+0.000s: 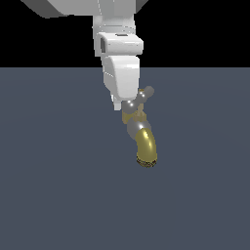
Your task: Turn on the faucet by rotating a designated handle.
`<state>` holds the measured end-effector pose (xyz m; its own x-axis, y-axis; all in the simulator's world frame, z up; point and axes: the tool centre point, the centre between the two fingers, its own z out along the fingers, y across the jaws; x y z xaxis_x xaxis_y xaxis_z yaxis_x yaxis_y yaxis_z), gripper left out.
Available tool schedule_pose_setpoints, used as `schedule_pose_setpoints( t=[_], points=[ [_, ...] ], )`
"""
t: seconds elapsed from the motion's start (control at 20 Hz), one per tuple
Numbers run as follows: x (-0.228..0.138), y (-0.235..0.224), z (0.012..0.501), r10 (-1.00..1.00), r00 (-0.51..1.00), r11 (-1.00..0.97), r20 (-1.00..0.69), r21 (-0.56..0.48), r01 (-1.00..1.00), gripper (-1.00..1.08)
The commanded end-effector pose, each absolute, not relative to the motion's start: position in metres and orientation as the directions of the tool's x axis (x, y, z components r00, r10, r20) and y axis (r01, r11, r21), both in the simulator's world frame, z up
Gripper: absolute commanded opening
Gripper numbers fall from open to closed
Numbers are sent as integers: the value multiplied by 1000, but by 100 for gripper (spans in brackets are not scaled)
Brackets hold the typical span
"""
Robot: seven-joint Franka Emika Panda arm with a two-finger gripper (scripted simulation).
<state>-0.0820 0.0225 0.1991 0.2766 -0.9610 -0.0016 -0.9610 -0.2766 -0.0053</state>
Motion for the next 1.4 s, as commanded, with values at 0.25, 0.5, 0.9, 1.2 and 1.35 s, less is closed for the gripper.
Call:
schedule_pose_setpoints(
  t=[0.25,0.5,0.9,1.2,1.35],
  points=[
    [-102,-18,199,-969,247,-247,0,-1,-969,-100],
    [-103,-16,199,-963,270,-270,0,-2,-963,-100],
    [-98,-65,199,-966,258,-258,0,-1,-966,-100],
    [-94,-100,199,-968,249,-249,0,0,-968,-100],
    [-93,-112,199,-969,247,-247,0,0,-969,-100]
  ],
)
